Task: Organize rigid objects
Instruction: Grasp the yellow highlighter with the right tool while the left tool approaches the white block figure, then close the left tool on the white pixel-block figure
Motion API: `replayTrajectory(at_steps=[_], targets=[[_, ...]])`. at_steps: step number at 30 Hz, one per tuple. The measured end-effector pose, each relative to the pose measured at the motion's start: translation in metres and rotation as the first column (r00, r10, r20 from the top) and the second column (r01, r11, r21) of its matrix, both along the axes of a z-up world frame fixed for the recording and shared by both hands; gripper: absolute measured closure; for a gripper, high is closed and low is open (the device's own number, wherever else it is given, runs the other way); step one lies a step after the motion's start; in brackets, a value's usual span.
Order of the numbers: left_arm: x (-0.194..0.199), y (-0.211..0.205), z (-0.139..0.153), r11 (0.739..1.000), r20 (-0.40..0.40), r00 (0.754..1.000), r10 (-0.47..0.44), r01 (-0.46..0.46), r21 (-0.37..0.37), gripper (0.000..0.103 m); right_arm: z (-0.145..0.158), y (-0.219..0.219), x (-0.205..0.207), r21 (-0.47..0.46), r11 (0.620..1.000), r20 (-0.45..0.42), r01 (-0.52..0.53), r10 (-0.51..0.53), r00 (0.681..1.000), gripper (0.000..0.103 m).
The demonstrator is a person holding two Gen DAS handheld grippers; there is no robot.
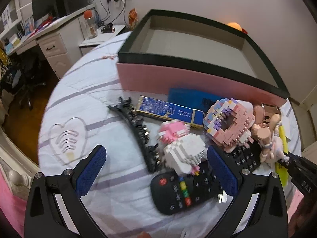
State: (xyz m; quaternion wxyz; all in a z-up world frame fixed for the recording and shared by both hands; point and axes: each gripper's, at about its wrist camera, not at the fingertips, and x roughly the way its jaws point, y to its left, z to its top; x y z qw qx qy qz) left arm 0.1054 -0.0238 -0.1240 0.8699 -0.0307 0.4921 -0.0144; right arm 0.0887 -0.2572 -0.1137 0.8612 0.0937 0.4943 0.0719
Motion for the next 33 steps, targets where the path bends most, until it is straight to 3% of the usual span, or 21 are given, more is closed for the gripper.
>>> replayTrajectory(at_steps=[5,12,20,21,22,24,26,28,30,33], targets=[[0.001,0.010,-0.007,1.000,0.014,1.000,0.016,-0.016,-0.020,0.016,-0.001,-0.001,0.002,0.007,1.000,-0.002,-0.007,0.007,1.000,0.089],[-0.006,0.035,0.002,0.993,0.034,0.999,0.001,0.003,-0.115,0.052,0.001,-0.009,-0.001,0.046,0.999,0.012,0.004,-0.004,1.000,0.089],[-0.015,0.049,0.013,0.991,0.083,0.996,-0.016,0.027,-0.133,0.056,0.006,-0.015,-0.009,0.081,0.997,0.026,0.007,-0.009,1.000,0.089],[-0.017,0.050,0.015,0.991,0.094,0.995,-0.017,0.029,-0.130,0.058,0.008,-0.015,-0.010,0.081,0.997,0.027,0.006,-0.009,1.000,0.089],[-0.018,0.051,0.018,0.991,0.104,0.994,-0.017,0.031,-0.127,0.069,0.009,-0.014,-0.011,0.079,0.997,0.030,0.006,-0.009,1.000,0.089],[-0.018,0.055,0.020,0.990,0.109,0.994,-0.022,0.037,-0.136,0.077,0.011,-0.013,-0.012,0.080,0.997,0.033,0.006,-0.008,0.999,0.089],[-0.013,0.055,0.017,0.993,0.083,0.996,-0.018,0.028,-0.111,0.075,0.011,-0.011,-0.012,0.075,0.997,0.029,0.001,-0.003,1.000,0.089],[-0.011,0.056,0.013,0.993,0.075,0.997,-0.026,0.034,-0.113,0.055,0.010,-0.009,-0.012,0.062,0.998,0.025,0.003,-0.005,1.000,0.089],[-0.009,0.057,0.012,0.996,0.071,0.997,-0.004,0.011,-0.089,0.042,0.009,-0.010,-0.011,0.061,0.998,0.021,0.008,-0.009,1.000,0.089],[-0.005,0.058,0.012,0.996,0.080,0.997,0.000,0.007,-0.093,0.038,0.009,-0.009,-0.010,0.058,0.998,0.018,0.010,-0.011,1.000,0.089]])
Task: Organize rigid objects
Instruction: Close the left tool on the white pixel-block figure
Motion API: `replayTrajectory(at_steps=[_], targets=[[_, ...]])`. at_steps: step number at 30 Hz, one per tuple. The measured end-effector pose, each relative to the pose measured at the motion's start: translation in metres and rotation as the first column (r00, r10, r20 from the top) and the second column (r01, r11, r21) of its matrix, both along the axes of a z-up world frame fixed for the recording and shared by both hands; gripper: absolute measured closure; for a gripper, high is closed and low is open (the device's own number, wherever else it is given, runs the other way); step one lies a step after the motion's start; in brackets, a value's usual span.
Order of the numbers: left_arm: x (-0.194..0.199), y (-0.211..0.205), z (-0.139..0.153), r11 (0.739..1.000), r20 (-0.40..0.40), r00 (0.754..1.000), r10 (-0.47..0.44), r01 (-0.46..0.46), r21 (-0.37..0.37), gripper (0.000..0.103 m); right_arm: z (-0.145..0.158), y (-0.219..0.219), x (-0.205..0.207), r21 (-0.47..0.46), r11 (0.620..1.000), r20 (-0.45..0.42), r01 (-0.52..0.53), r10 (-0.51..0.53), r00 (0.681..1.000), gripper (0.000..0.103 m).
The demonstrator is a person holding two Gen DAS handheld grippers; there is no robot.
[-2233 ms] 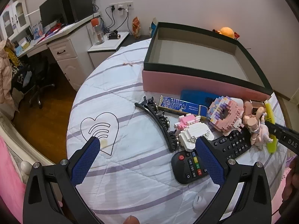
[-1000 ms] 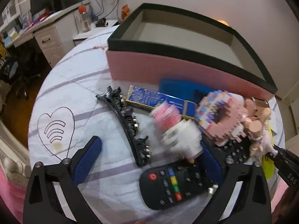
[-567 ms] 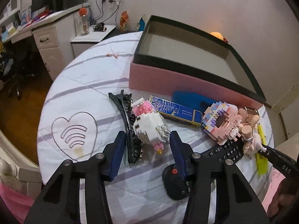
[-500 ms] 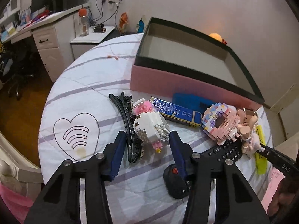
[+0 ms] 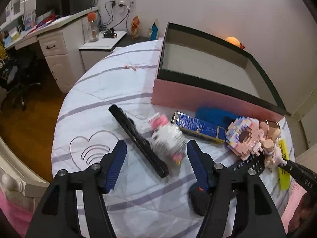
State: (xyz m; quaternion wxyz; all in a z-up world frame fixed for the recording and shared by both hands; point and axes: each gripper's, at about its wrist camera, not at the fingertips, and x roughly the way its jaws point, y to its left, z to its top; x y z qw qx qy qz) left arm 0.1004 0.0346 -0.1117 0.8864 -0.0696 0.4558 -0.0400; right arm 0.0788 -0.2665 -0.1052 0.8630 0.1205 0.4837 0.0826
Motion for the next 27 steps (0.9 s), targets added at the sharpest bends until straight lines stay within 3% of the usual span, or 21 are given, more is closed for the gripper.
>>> replayTrajectory(at_steps=[4,7,16,27], targets=[[0.011,-0.004,-0.004,1.000,-0.006,1.000,-0.023,0.023,-0.007,0.041,-0.002,0.001,0.003,-0.013,1.000,-0.005,0.007,-0.007,1.000,0.089],[0.019,-0.009,-0.011,0.999,-0.016,0.999,-0.037,0.037,-0.006,0.055,-0.007,0.001,0.007,-0.022,1.000,-0.016,0.014,-0.015,1.000,0.089],[0.011,-0.004,-0.011,0.996,0.013,0.998,-0.059,0.060,-0.065,0.057,-0.010,0.006,0.016,-0.048,0.999,-0.017,0.002,-0.003,1.000,0.089],[-0.016,-0.004,0.023,0.991,0.079,0.991,-0.107,0.113,-0.076,0.057,0.013,-0.006,-0.010,0.035,0.999,0.029,0.026,-0.027,0.999,0.089]])
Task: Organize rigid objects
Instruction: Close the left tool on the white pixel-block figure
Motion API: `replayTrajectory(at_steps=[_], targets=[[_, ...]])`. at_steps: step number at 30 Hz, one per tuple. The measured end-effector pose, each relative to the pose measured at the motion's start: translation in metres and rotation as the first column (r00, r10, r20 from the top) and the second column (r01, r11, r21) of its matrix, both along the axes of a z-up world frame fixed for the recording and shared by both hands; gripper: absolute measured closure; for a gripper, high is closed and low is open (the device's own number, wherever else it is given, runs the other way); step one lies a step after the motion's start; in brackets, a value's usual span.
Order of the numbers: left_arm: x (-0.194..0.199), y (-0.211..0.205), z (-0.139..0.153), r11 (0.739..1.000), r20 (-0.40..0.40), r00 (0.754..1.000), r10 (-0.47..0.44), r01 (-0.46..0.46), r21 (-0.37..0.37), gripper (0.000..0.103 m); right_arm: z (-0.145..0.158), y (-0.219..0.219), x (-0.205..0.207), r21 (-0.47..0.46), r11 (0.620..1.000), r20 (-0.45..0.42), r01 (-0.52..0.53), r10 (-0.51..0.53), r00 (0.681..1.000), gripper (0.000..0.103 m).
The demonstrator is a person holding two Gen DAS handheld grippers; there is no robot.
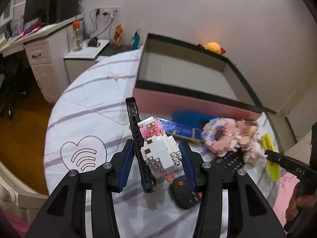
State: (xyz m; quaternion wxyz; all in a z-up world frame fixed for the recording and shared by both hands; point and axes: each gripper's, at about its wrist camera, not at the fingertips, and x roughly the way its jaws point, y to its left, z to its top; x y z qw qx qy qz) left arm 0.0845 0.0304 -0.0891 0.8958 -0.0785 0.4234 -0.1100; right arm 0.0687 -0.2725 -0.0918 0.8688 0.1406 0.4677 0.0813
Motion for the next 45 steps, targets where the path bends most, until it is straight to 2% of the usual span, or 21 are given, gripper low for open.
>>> replayTrajectory(at_steps=[2,4,9,15,21,25,30,33,36,38,45], targets=[[-0.002,0.000,0.009,1.000,0.011,1.000,-0.014,0.014,-0.022,0.057,0.006,0.000,-0.002,0.010,1.000,0.014,0.000,-0.001,1.000,0.089],[-0.003,-0.001,0.014,1.000,0.031,0.999,-0.021,0.021,-0.011,0.057,0.011,0.001,-0.002,0.015,1.000,0.028,-0.006,0.006,1.000,0.089],[0.006,-0.002,0.001,1.000,-0.027,0.999,-0.022,0.023,0.013,0.056,0.010,0.009,0.001,0.012,1.000,0.027,-0.019,0.019,0.999,0.089],[0.003,0.000,-0.004,1.000,-0.029,0.999,-0.019,0.019,0.001,0.057,0.008,0.009,0.001,0.017,1.000,0.022,-0.019,0.018,1.000,0.089],[0.000,-0.003,0.004,1.000,-0.003,1.000,-0.026,0.026,0.008,0.057,0.014,0.011,0.000,0.015,1.000,0.037,-0.023,0.022,0.999,0.089],[0.000,-0.007,0.002,0.999,-0.021,0.999,-0.040,0.040,0.014,0.056,0.013,0.013,0.000,0.015,1.000,0.036,-0.026,0.025,0.999,0.089],[0.006,-0.013,-0.015,0.997,-0.073,0.997,-0.035,0.040,0.063,0.055,0.008,0.014,0.001,0.013,1.000,0.022,-0.027,0.027,0.999,0.089],[0.007,-0.009,-0.017,0.998,-0.074,0.997,-0.029,0.033,0.054,0.055,0.007,0.014,0.001,0.013,1.000,0.017,-0.028,0.028,0.999,0.089],[0.008,-0.009,-0.017,0.998,-0.073,0.997,-0.035,0.040,0.055,0.059,0.006,0.014,0.001,0.013,1.000,0.014,-0.028,0.028,1.000,0.089],[0.007,-0.009,-0.016,0.998,-0.066,0.997,-0.038,0.041,0.051,0.069,0.006,0.015,0.001,0.013,0.999,0.012,-0.030,0.030,0.999,0.089],[0.010,-0.013,-0.016,0.998,-0.053,0.998,-0.039,0.042,0.055,0.071,0.004,0.016,0.001,0.014,0.999,0.006,-0.032,0.032,0.999,0.089]])
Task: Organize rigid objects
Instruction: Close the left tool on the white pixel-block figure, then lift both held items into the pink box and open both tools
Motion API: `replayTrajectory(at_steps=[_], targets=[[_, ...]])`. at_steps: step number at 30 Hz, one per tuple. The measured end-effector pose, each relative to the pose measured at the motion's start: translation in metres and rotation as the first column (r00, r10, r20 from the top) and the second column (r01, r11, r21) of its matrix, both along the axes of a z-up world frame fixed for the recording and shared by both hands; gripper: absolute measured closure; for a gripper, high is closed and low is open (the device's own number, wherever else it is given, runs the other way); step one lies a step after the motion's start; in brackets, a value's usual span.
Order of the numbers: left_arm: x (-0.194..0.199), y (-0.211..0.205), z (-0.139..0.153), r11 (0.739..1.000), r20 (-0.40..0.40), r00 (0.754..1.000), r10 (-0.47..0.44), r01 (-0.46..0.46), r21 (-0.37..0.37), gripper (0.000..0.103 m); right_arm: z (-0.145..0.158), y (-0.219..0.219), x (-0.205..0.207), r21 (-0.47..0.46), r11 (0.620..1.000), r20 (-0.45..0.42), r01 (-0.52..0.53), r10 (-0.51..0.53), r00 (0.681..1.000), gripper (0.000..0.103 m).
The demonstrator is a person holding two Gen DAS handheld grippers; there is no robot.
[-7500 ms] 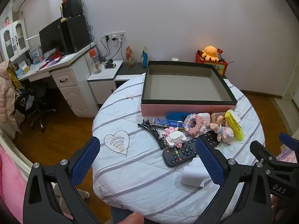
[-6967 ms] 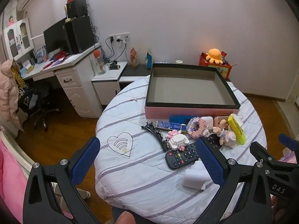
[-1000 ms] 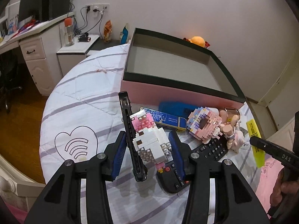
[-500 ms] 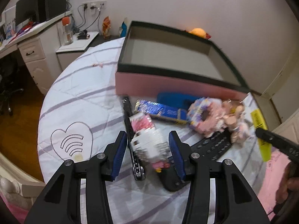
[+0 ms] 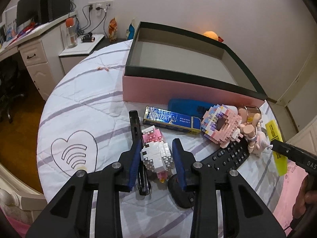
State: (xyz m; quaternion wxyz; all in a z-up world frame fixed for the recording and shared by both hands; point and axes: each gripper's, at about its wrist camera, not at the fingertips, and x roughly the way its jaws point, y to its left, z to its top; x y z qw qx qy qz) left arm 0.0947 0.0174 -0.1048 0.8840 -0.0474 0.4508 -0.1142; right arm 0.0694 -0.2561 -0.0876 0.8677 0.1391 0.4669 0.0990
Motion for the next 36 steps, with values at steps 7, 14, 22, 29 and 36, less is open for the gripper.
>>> replayTrajectory(at_steps=[7,14,22,29,36], targets=[[0.001,-0.017,-0.003,0.998,0.030,0.999,-0.012,0.011,0.059,0.070,-0.001,-0.001,0.000,-0.001,1.000,0.002,0.006,-0.006,1.000,0.089],[0.011,-0.028,-0.021,0.998,-0.015,1.000,-0.015,0.016,0.059,0.068,0.000,-0.003,-0.002,0.002,1.000,0.004,0.005,-0.005,1.000,0.089],[0.009,-0.017,-0.020,1.000,-0.019,1.000,-0.009,0.009,0.008,0.072,0.001,-0.009,-0.004,0.004,1.000,0.007,0.016,-0.016,1.000,0.089],[0.002,-0.011,0.001,1.000,0.015,1.000,-0.019,0.019,-0.019,0.072,0.009,-0.005,-0.002,0.005,1.000,0.026,0.007,-0.007,1.000,0.089],[0.002,-0.011,0.052,0.999,0.106,0.993,-0.042,0.044,-0.015,0.072,0.036,0.009,0.011,-0.008,0.999,0.084,-0.036,0.036,0.996,0.089]])
